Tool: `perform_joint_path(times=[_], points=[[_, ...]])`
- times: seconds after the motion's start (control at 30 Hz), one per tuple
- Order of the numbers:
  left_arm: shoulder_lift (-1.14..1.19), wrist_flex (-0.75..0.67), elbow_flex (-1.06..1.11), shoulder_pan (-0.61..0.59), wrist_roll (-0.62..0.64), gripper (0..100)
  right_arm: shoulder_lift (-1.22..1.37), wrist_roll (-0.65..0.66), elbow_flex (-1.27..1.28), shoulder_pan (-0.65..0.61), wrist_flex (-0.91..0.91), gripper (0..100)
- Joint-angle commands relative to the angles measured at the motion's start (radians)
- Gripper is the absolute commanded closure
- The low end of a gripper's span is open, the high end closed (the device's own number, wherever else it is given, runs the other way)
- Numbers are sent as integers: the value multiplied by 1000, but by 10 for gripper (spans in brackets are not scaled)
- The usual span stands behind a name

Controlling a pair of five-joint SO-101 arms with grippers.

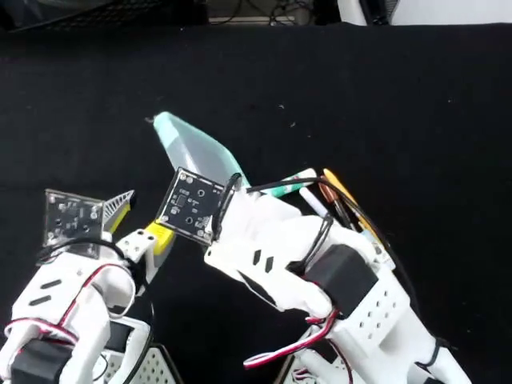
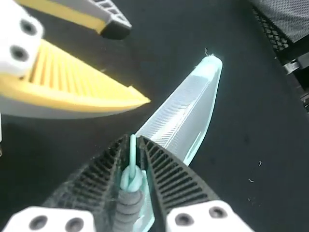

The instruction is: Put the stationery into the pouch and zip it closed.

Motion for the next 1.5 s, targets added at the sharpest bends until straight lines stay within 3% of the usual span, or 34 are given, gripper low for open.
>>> perform_joint_path(times=[0.0, 0.17, 0.43, 0.73, 0.9, 1.2, 1.47], points=[[-8, 2, 13, -8, 6, 754, 19, 5, -8, -9, -31, 986], [-6, 2, 5, 2, 2, 753, 19, 5, -8, -9, -28, 986], [-3, -2, 21, 170, 3, 753, 15, 5, -10, -9, 72, 986], [-6, -15, 162, 171, -3, 753, -116, 6, -4, -8, 186, 986], [-11, -98, 249, 171, 2, 753, -228, 60, 79, 77, 264, 986], [-11, -80, 274, 179, 6, 753, -375, 87, 363, 124, 109, 986], [-12, -9, 274, 173, 3, 753, -179, 87, 334, 121, -58, 986]])
